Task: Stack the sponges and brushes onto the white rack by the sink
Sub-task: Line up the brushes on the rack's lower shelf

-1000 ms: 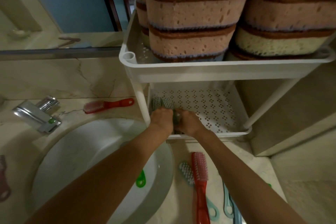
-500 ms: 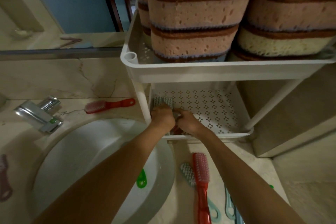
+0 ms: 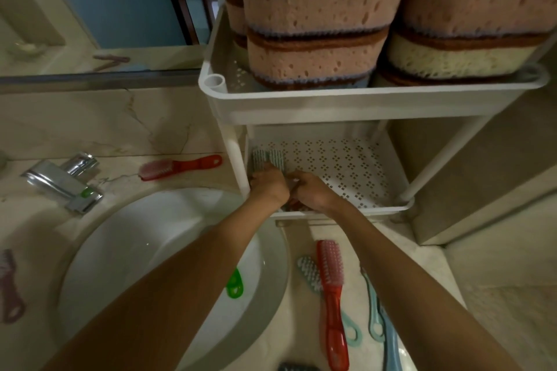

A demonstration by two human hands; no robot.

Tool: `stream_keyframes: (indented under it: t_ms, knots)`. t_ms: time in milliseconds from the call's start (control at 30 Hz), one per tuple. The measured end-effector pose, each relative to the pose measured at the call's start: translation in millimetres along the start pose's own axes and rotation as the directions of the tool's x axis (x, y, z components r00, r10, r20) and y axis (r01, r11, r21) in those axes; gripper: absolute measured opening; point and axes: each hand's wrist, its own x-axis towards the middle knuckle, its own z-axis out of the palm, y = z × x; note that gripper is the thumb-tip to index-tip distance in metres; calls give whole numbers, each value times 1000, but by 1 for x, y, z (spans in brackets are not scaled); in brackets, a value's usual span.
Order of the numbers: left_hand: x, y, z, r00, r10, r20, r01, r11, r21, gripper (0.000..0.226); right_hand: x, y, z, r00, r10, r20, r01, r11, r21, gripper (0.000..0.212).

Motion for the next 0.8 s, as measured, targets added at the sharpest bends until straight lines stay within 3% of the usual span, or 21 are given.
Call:
stream_keyframes:
  t_ms: [100, 267, 433, 500, 633, 800]
  knots:
    - [-17, -2, -4, 999, 46, -23, -48, 993, -110, 40, -15, 3, -5, 985, -28, -169, 18, 998, -60, 41]
    - [-71, -23, -3, 978, 199, -60, -208, 932, -298, 33, -80, 9, -5, 885, -86, -457, 121, 992, 48, 32]
    - [-112, -72, 40, 979, 205, 13, -182, 895, -408, 15, -150, 41, 33, 877, -107, -468, 56, 991, -120, 14]
    - [-126, -90, 55, 983, 175, 55, -136, 894, -427, 9, -170, 61, 49, 871, -18, -491, -52, 990, -130, 11]
    - [-148, -106, 79, 970, 203, 132, -128, 891, -435, 11, -201, 82, 74, 855, 184, -484, -285, 948, -143, 29]
    - [-168, -100, 94, 869, 391, 303, -291, 899, -327, 41, -213, 90, 87, 849, 286, -444, -390, 906, -162, 31]
